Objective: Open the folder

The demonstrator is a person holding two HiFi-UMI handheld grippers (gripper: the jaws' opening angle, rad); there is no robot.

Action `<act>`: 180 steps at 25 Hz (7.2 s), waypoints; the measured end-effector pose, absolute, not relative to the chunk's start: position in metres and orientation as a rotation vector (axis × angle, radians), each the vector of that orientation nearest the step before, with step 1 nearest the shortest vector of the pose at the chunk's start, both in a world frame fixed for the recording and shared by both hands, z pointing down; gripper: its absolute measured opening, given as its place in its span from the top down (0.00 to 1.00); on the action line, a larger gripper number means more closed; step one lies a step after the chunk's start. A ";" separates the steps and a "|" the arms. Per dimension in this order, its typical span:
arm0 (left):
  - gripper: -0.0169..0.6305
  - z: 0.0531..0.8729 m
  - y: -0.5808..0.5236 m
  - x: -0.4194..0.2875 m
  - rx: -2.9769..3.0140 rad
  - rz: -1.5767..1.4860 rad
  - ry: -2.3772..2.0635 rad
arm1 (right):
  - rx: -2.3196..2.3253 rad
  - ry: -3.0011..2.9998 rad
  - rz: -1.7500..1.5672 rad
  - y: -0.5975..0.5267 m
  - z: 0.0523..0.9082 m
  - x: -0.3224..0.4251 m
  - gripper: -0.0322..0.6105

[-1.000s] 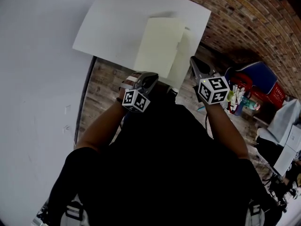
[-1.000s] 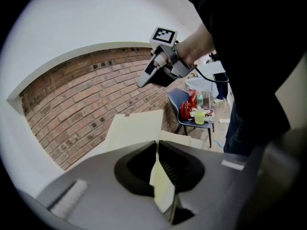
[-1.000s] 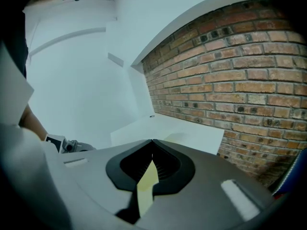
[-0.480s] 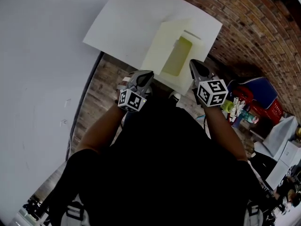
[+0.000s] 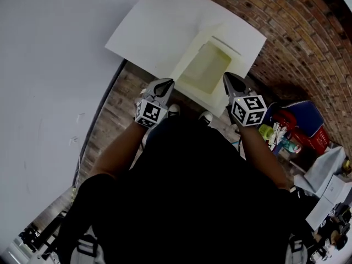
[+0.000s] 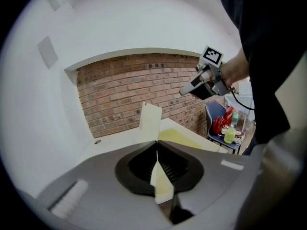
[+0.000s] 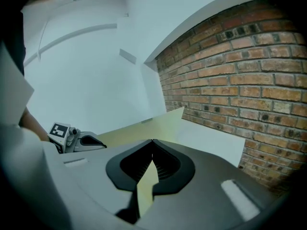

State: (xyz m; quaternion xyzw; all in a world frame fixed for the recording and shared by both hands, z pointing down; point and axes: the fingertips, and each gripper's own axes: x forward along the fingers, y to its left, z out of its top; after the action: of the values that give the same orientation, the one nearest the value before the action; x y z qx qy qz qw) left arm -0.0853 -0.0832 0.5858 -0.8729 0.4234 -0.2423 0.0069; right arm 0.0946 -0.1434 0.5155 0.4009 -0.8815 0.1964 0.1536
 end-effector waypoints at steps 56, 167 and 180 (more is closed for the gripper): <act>0.97 0.677 -0.180 -0.301 -2.939 -0.363 2.309 | 1.186 -2.424 0.580 -0.177 0.545 0.031 0.95; 0.97 0.353 -0.237 -0.186 -2.582 -0.068 1.450 | 1.506 -2.500 0.308 -0.195 0.430 0.100 0.95; 0.97 0.330 -0.237 -0.150 -2.622 -0.055 1.344 | 1.643 -2.508 0.178 -0.203 0.384 0.126 0.95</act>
State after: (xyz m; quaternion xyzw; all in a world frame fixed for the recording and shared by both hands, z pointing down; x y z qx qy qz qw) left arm -0.1503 -0.2371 0.3304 -0.8855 0.4540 -0.0187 0.0971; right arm 0.1257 -0.2032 0.3838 0.5457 -0.8330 0.0590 0.0691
